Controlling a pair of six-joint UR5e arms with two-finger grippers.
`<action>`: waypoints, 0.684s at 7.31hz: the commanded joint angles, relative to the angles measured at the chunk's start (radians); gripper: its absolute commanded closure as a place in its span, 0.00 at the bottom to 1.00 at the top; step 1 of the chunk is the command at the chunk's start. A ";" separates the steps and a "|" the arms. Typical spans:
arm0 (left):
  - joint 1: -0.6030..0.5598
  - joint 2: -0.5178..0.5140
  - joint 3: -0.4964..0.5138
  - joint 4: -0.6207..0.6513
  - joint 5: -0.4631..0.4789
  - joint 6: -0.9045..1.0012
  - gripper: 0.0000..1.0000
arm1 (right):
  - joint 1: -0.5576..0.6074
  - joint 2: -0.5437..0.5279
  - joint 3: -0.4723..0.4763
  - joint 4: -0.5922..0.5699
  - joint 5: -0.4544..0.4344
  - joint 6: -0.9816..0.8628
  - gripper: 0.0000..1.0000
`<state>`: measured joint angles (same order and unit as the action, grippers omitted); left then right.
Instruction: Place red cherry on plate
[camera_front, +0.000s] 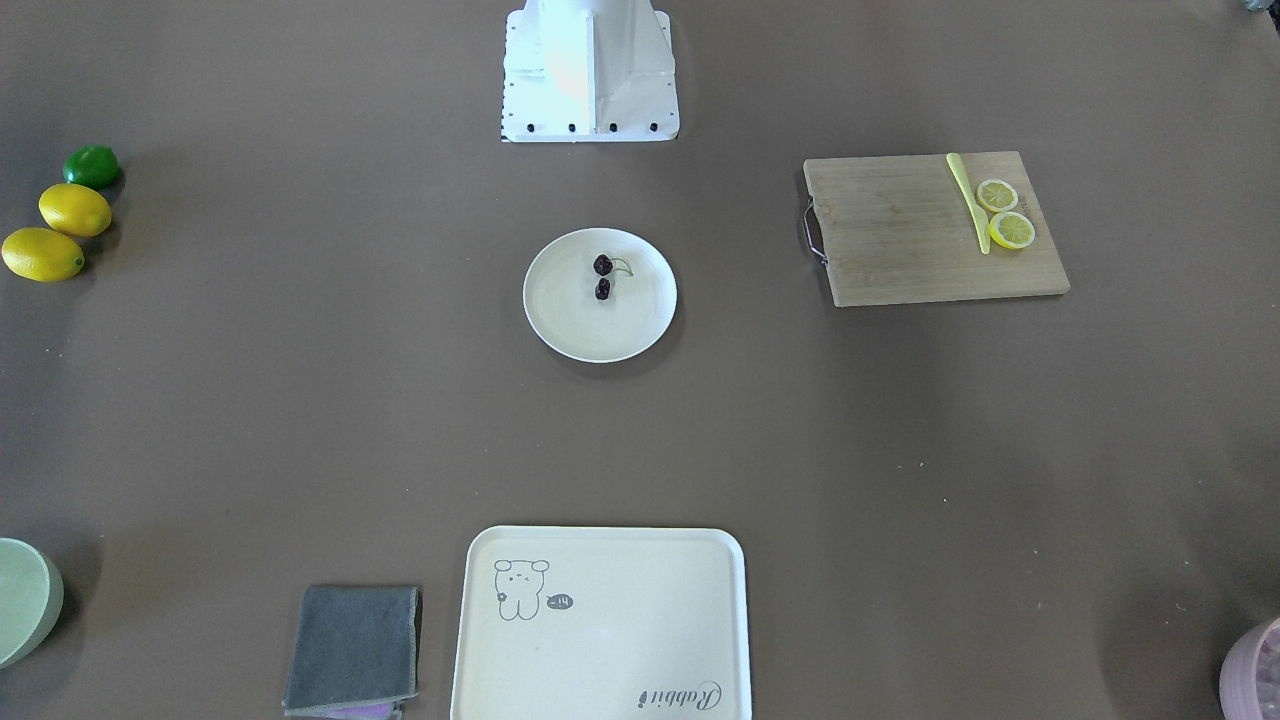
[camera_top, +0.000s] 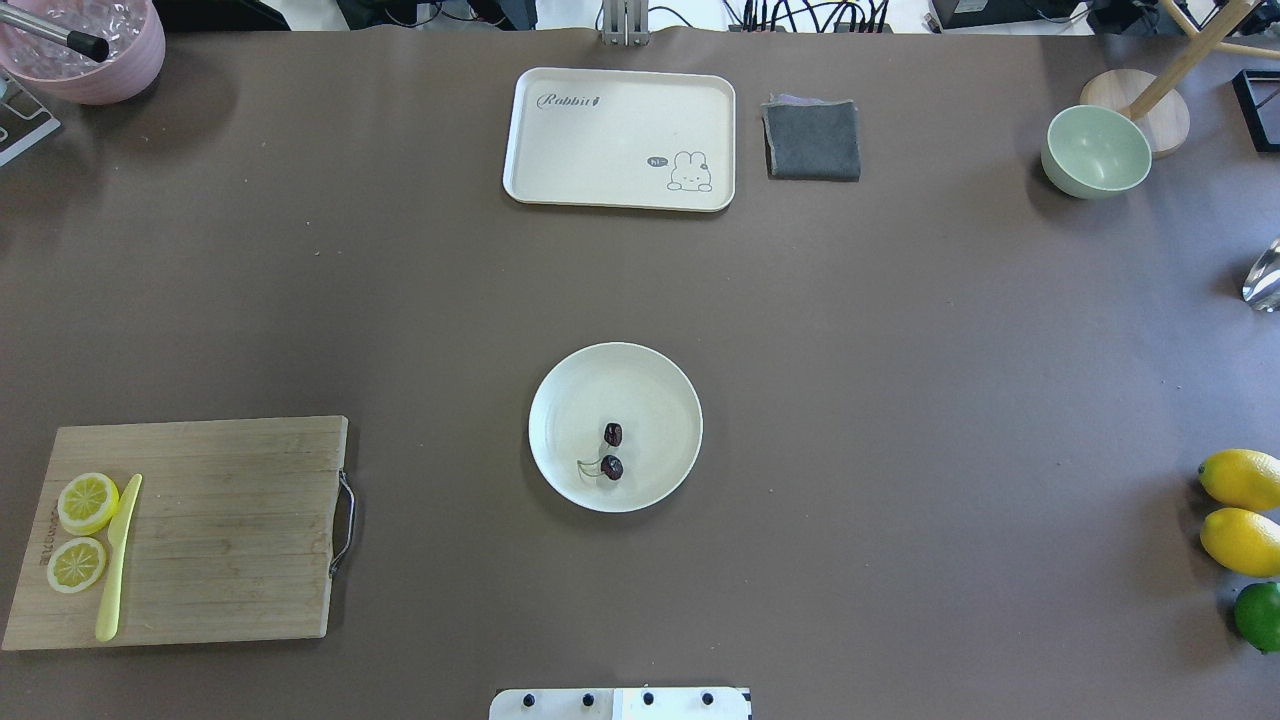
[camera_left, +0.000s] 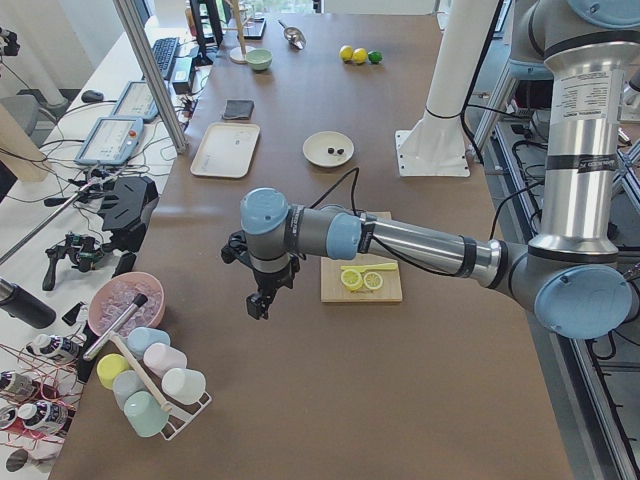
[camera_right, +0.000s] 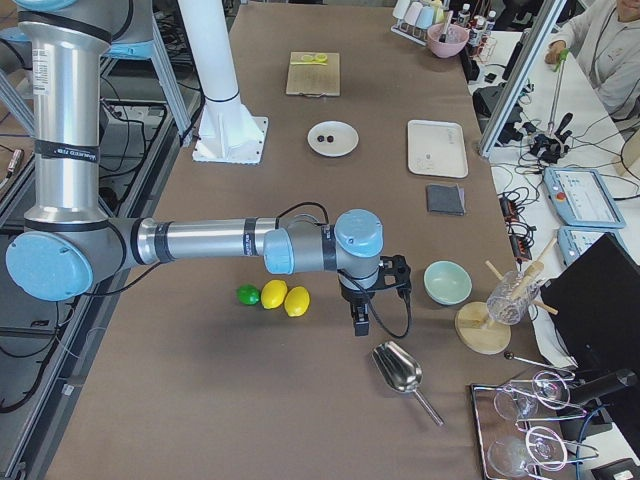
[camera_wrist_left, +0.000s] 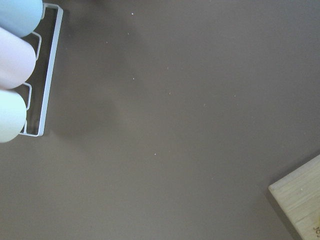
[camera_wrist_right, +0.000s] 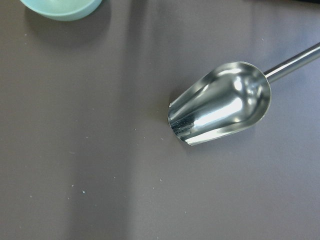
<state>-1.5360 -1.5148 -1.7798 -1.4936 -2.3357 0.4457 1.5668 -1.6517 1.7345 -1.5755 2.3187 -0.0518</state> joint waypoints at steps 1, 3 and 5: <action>-0.009 0.025 0.041 -0.022 -0.010 0.008 0.02 | 0.030 -0.013 0.014 -0.058 0.001 -0.064 0.00; -0.021 0.033 0.048 -0.013 -0.080 0.005 0.02 | 0.030 -0.037 0.046 -0.060 0.001 -0.065 0.00; -0.094 0.030 0.062 -0.010 -0.086 0.010 0.02 | 0.030 -0.042 0.050 -0.058 0.008 -0.065 0.00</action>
<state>-1.5807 -1.4839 -1.7221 -1.5053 -2.4124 0.4529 1.5958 -1.6895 1.7786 -1.6342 2.3229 -0.1153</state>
